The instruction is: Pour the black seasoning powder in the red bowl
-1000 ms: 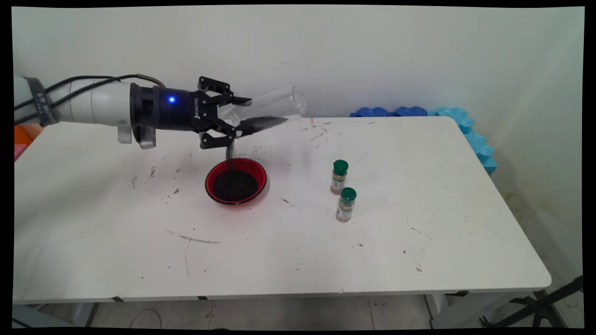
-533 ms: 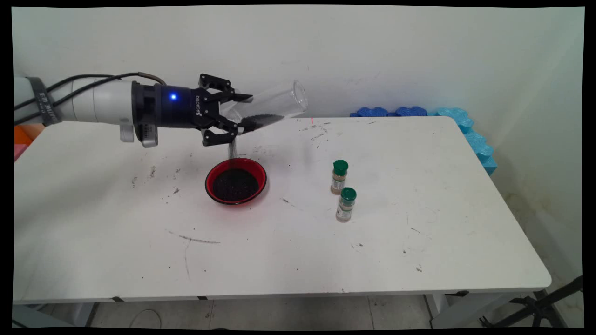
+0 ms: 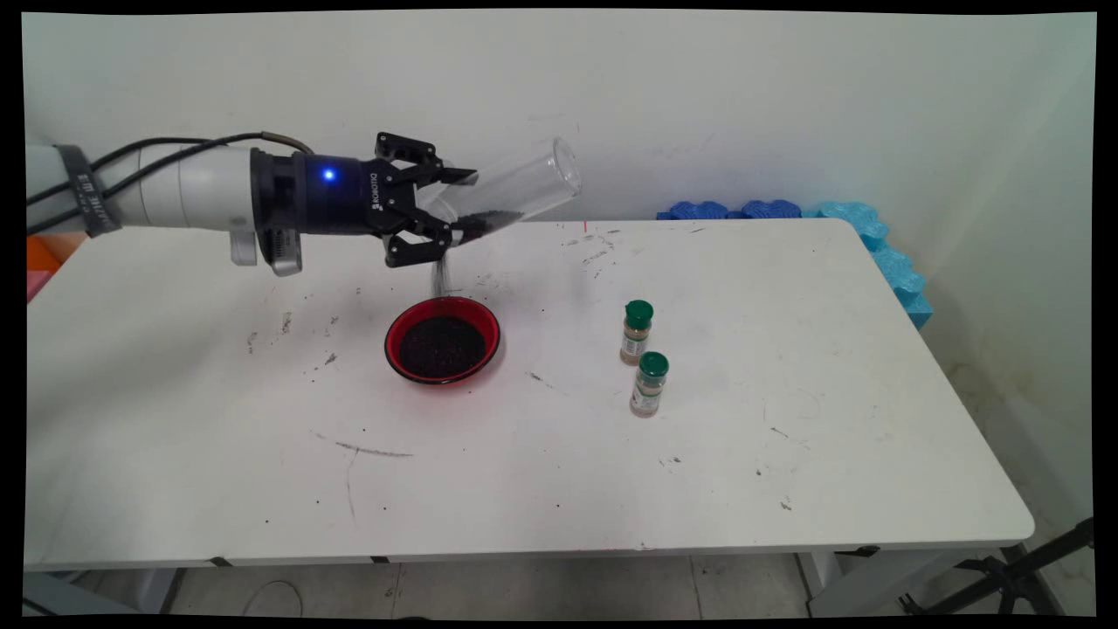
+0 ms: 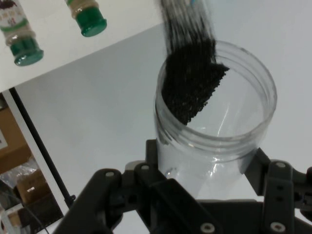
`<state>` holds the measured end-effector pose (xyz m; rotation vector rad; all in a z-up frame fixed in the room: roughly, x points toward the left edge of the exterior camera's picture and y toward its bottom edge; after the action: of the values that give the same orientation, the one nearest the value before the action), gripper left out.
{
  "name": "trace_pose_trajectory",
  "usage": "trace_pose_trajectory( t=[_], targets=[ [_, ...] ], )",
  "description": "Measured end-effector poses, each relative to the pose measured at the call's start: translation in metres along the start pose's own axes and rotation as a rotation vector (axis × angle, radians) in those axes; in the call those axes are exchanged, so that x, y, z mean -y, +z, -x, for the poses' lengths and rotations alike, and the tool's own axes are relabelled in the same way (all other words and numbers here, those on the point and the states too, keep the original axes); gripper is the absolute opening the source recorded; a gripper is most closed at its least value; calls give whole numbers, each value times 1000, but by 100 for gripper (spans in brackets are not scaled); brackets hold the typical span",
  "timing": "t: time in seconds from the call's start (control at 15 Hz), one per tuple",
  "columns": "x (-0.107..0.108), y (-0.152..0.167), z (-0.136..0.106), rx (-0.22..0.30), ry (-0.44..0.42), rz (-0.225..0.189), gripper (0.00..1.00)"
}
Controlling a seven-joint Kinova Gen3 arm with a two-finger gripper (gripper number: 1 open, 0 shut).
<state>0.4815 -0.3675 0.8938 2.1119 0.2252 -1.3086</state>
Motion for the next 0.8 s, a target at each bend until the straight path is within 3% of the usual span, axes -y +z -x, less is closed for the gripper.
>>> trace_pose_trajectory(
  t=[0.8],
  targets=[
    [5,4,-1,66,-29,28,0]
  ],
)
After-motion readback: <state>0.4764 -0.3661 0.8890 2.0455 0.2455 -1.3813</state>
